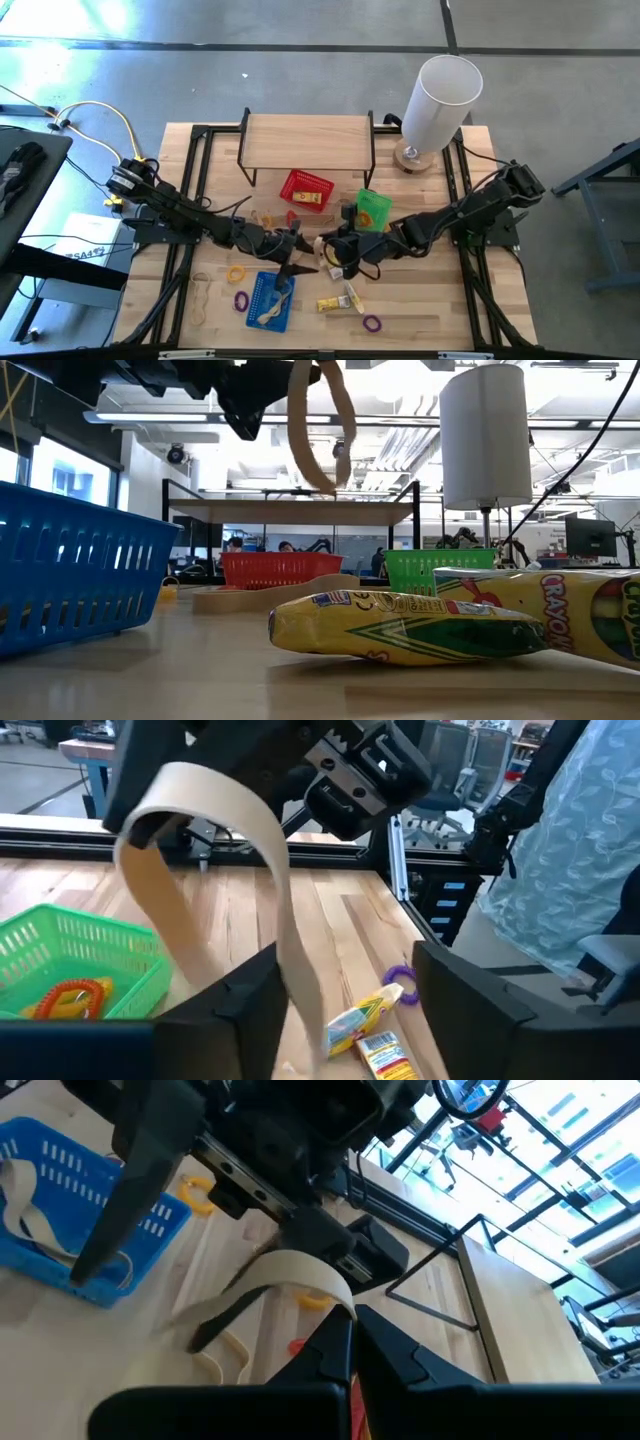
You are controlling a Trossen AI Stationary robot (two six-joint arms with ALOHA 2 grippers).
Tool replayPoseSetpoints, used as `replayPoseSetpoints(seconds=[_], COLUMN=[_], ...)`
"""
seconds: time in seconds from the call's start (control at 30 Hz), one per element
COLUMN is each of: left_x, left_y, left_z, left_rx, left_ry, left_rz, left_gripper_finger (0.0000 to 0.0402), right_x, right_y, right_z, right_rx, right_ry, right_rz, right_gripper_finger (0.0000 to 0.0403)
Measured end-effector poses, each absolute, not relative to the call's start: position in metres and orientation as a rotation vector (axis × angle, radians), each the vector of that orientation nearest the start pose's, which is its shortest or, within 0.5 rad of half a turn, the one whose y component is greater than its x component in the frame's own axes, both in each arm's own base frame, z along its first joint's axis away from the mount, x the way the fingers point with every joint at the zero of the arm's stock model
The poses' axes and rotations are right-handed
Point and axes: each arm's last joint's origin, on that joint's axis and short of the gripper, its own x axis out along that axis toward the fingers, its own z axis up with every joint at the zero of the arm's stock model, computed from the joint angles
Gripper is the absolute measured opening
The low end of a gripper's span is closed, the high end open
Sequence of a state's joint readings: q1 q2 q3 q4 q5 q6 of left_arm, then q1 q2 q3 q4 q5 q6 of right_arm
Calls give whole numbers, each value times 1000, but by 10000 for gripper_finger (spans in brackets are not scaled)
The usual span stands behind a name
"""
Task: Pick & Place Office Desk Supplies
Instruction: Put the brown rubber band into the blue bin
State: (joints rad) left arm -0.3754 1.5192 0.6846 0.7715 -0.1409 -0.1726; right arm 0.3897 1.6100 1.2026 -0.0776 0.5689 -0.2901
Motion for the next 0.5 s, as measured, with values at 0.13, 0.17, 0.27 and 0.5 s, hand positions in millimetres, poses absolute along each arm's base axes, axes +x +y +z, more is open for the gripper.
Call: replayPoseSetpoints(seconds=[0.13, 0.17, 0.27, 0.5], left_x=[291, 291, 291, 291], left_y=[-110, -110, -110, -110], left_z=[220, 220, 220, 220], left_rx=[-156, -156, -172, -166], left_ry=[81, 81, 83, 81], left_rz=[-228, -227, -226, -225], left_gripper_finger=[145, 131, 86, 5], right_x=[339, 339, 339, 339], right_y=[123, 123, 123, 123], right_z=[282, 282, 282, 282], right_rx=[-508, -508, -507, -476], right_ry=[456, 456, 456, 460], right_rz=[-113, -112, -106, -93], right_gripper_finger=[2, 2, 2, 2])
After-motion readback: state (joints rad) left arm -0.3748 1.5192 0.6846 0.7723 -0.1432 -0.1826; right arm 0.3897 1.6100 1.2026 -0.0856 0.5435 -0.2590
